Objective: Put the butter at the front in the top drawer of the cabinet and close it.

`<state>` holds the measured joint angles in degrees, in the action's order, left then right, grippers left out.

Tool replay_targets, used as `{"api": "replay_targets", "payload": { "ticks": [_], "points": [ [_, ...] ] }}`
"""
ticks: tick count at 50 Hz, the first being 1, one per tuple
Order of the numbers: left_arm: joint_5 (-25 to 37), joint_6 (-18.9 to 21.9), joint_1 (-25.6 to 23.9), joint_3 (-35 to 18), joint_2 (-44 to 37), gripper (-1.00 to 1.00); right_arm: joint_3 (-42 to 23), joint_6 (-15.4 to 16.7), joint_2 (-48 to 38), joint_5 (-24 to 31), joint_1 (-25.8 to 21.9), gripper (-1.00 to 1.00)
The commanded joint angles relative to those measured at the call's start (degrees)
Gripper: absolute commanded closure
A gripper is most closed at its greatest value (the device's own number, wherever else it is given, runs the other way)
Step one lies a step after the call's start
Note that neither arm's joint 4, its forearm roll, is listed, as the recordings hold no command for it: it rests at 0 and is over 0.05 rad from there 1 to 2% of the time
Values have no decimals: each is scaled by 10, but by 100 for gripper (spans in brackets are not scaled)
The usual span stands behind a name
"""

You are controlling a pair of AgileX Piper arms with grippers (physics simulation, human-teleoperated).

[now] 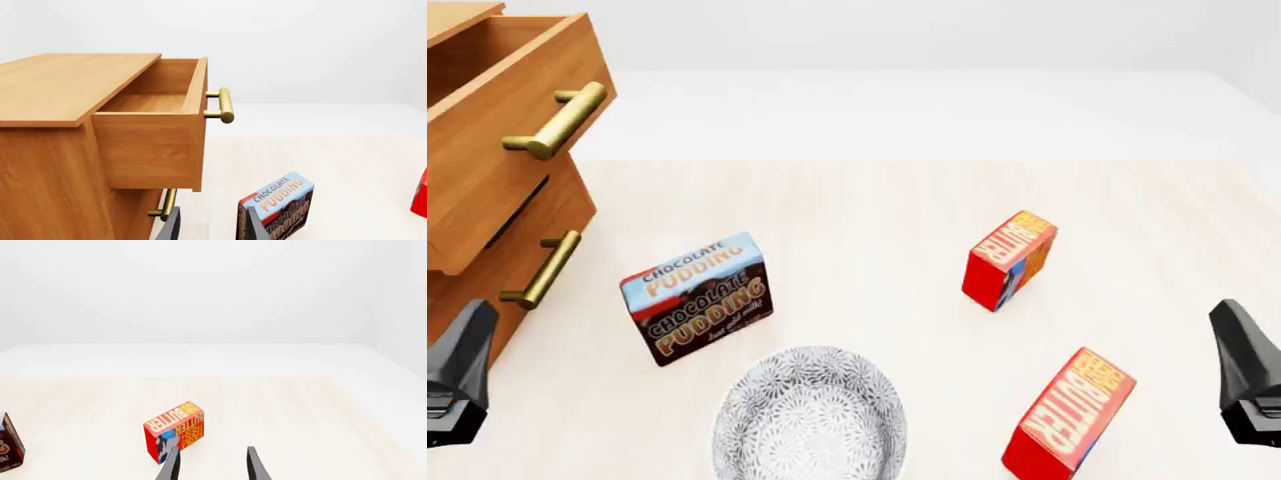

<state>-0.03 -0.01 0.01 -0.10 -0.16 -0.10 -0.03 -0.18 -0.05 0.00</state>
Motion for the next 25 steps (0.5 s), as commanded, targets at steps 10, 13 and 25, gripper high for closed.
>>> {"api": "replay_targets", "payload": {
  "ticks": [10,13,25],
  "points": [
    [1,0,0,-2,-1,-100,-2,0,-2,0,0,-100],
    [2,-1,1,-3,0,-100,-2,-1,-3,0,0,-100],
    [40,-11,2,-37,1,-100,-2,-1,-3,0,0,-100]
  ]
}}
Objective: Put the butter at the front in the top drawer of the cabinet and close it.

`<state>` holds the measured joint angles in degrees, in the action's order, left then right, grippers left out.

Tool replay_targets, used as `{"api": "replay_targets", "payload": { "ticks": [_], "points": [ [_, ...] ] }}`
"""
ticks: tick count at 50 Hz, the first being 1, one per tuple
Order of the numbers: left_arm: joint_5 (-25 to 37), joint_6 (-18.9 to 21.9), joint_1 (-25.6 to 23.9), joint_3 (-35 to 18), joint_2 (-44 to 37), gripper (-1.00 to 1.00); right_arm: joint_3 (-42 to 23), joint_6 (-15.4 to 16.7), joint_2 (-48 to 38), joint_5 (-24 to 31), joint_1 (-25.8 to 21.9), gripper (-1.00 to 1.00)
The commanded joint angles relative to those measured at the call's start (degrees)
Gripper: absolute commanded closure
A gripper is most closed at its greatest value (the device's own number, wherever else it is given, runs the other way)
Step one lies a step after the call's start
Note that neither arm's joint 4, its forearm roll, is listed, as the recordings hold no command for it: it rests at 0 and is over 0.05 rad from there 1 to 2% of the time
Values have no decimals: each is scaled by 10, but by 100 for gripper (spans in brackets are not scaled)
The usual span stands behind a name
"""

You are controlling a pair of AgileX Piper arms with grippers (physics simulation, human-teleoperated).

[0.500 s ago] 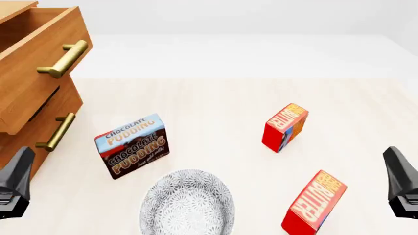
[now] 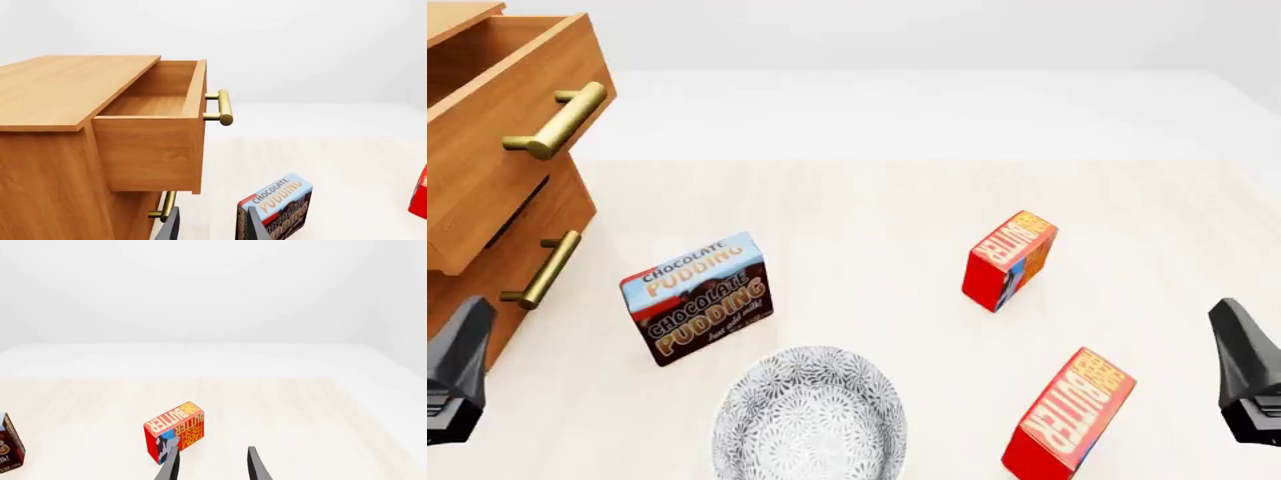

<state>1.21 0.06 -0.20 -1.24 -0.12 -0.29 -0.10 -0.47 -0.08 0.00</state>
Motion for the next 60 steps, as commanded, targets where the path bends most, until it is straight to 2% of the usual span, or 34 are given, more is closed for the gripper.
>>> {"api": "replay_targets", "payload": {
  "ticks": [1,4,5,7,8,10,17,19,22,24,25,32,40,44,51,60],
  "points": [
    [58,-11,12,-54,1,-100,0,0,0,0,0,-100],
    [102,-20,6,-100,1,-100,0,0,0,0,0,-100],
    [102,-20,6,-101,1,-100,0,0,0,0,0,-100],
    [157,-13,0,-137,0,-100,0,0,0,0,0,-100],
    [157,-13,0,-137,-1,-100,0,0,0,0,0,-100],
    [181,-11,-25,-160,-8,-100,0,0,0,0,0,-100],
    [250,-3,-8,-238,-48,-100,0,0,0,0,0,-100],
    [268,-18,-4,-263,-60,-100,0,0,0,0,0,-100],
    [278,-29,-16,-282,-72,-100,0,0,0,0,0,-100],
    [283,-30,0,-285,-85,-100,0,0,0,0,0,-100],
    [289,-38,-11,-302,-94,-100,0,0,0,0,0,-100],
    [326,-33,-6,-375,-143,-100,0,0,0,0,0,-100],
    [344,-38,-1,-415,-215,-100,0,0,0,0,0,-100],
    [367,-46,-13,-450,-227,-100,0,0,0,0,0,-100],
    [408,-44,-3,-495,-265,-100,0,0,0,0,0,-100],
    [437,-49,-5,-531,-308,-100,0,0,0,0,0,-100]
  ]
}}
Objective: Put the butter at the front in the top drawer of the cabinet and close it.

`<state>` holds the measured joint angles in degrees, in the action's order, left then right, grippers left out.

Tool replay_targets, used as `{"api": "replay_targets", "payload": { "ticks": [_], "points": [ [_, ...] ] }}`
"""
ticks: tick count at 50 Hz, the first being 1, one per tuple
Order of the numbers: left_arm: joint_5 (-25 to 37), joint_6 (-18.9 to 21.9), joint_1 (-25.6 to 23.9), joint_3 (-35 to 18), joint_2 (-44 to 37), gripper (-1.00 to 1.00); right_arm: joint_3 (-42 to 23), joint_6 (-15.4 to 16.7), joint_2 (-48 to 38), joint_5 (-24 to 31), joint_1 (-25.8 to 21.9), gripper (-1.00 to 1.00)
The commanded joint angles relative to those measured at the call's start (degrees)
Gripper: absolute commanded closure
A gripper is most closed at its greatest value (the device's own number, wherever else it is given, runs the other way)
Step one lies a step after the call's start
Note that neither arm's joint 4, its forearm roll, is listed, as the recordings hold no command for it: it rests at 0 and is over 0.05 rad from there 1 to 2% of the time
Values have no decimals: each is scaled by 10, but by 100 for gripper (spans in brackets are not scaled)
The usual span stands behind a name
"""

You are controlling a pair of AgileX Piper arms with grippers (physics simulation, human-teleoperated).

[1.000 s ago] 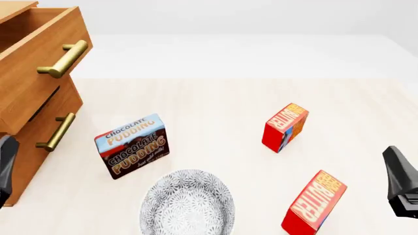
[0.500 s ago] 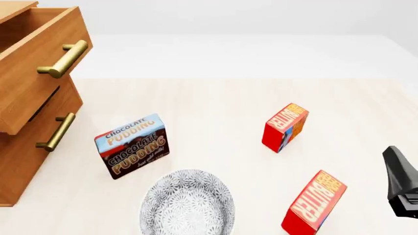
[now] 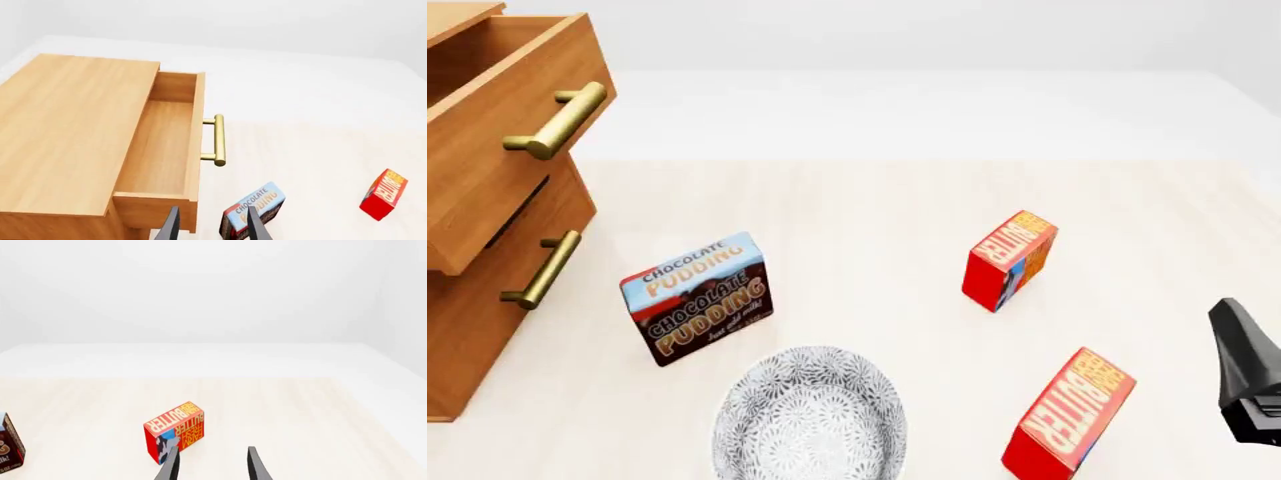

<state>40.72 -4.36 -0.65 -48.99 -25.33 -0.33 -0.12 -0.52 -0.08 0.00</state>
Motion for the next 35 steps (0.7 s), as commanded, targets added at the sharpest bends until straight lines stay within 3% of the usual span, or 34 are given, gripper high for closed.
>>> {"api": "replay_targets", "payload": {
  "ticks": [1,35],
  "points": [
    [46,-5,-2,-56,-61,-100,0,0,1,0,0,-100],
    [211,13,-27,-231,-167,-100,0,0,1,0,0,-100]
  ]
}}
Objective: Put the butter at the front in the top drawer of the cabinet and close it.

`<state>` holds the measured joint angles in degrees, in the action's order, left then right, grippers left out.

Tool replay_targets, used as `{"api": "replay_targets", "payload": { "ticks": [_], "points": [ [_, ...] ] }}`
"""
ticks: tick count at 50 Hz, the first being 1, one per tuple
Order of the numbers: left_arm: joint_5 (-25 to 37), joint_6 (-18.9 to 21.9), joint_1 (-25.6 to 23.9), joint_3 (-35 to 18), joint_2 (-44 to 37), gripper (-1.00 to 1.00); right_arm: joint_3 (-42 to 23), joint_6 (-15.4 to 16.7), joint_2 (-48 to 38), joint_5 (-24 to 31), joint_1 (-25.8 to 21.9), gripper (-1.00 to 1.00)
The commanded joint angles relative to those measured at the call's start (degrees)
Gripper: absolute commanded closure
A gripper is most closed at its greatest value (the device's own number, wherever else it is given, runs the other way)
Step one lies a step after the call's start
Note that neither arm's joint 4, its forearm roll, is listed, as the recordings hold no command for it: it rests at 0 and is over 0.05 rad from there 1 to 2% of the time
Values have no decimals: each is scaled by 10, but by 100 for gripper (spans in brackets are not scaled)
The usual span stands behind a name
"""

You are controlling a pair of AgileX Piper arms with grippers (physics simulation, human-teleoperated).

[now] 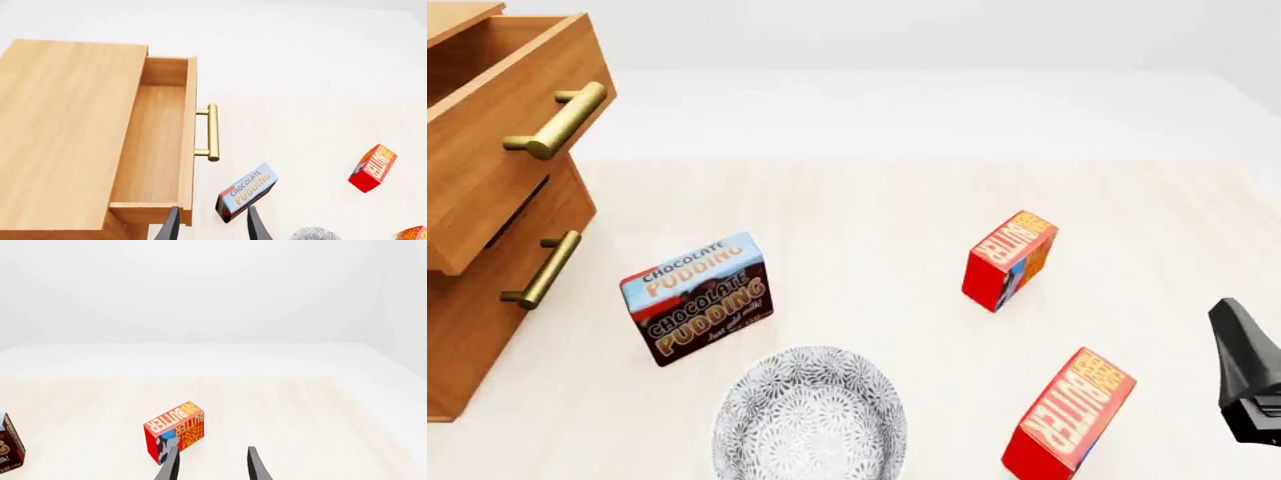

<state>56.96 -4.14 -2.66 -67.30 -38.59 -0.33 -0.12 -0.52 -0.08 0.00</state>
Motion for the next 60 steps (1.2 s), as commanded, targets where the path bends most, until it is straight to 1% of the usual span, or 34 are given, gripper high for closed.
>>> {"api": "replay_targets", "payload": {
  "ticks": [1,3,6,11,16,22,30,37,42,50,54,60],
  "points": [
    [55,10,-4,-53,-38,-100,1,0,1,0,0,-100],
    [62,8,-8,-65,-44,-100,1,0,1,0,0,-100],
    [76,14,-2,-83,-52,-100,1,0,1,0,0,-100],
    [89,13,3,-98,-67,-100,0,0,1,0,0,-100],
    [94,18,13,-99,-76,-100,0,1,1,0,0,-100],
    [88,16,12,-96,-87,-100,1,0,1,0,0,-100],
    [71,13,14,-77,-106,-100,0,0,1,0,0,-100],
    [74,12,15,-87,-121,-100,0,0,1,0,0,-100],
    [75,11,10,-84,-136,-100,0,0,1,0,0,-100],
    [83,15,18,-89,-142,-100,0,0,1,0,0,-100],
    [81,18,24,-83,-143,-100,0,0,1,0,0,-100],
    [76,13,27,-81,-147,-100,0,0,1,0,0,-100]
  ]
}}
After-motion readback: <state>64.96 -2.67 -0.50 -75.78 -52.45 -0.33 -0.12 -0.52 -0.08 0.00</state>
